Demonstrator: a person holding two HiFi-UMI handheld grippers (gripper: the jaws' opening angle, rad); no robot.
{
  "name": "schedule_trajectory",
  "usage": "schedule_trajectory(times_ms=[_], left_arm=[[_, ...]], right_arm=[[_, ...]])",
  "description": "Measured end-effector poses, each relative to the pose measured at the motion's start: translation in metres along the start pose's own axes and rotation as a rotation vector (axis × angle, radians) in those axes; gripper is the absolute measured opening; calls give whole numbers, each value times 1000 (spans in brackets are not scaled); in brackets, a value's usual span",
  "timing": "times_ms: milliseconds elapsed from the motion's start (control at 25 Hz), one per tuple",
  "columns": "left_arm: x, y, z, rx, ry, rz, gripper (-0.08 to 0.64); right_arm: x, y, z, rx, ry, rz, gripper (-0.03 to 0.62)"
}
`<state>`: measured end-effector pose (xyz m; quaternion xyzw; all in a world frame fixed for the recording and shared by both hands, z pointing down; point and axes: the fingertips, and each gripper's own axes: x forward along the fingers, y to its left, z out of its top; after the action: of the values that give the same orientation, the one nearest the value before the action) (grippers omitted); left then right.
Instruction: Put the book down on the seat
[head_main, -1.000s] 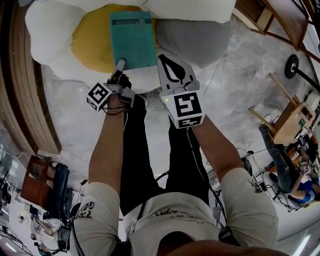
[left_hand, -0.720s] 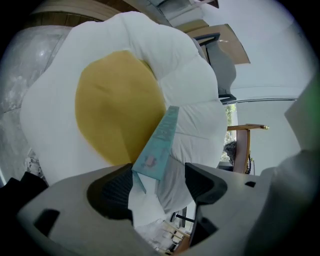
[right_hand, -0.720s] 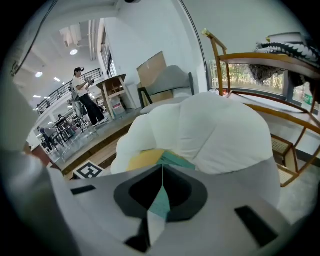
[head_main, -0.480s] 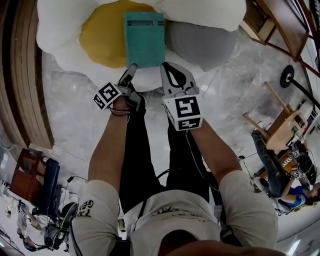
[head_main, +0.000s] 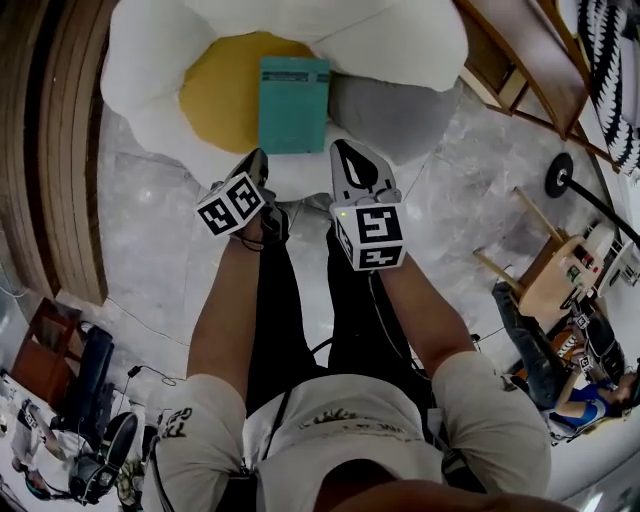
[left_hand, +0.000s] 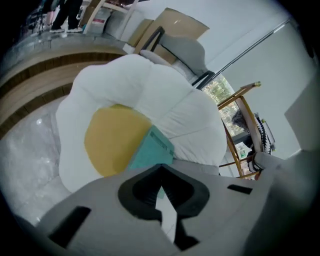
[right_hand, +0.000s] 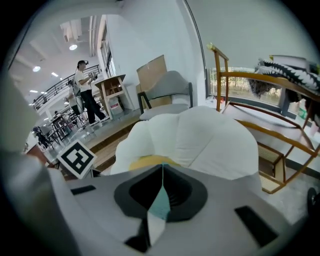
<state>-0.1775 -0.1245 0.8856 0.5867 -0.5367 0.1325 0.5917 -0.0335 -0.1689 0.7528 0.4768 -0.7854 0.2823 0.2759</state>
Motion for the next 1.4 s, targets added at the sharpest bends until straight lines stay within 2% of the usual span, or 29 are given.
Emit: schedule_trajectory(times_ms=[120,280,360,440,560,760,880,1040,1280,1400], left_arm=[[-32,-41,32,84,-38,58,21],[-77,-103,80,307,-149,98,21],[-103,-130,102,403,-218,96,21],[-126,-155,120,456,-273,68,21],[-163,-190,141,494,-336,41,21],[-240,-243,170,570,-435,57,21],[-290,-271,188,564,-495,61,21],[-358,-292,213,530,-575,66,21],[-434,-319,235,606,-686,111,21],[-465,-338,246,611,-750,98,21]], right_arm=[[-16,-3,29,4,-48,-2,29],[-42,-6,72,18,-121,3,29],[-57,-3,95,27,-166,8,29],[-72,0,116,36,-202,15,29],[-98,5,147,39,-245,26,29],[-152,8,208,55,-334,9,29],[-189,11,254,52,-419,13,29],[-233,25,313,3,-532,32,29],[-289,55,370,-35,-648,74,28],[-313,70,398,-53,-711,92,28]])
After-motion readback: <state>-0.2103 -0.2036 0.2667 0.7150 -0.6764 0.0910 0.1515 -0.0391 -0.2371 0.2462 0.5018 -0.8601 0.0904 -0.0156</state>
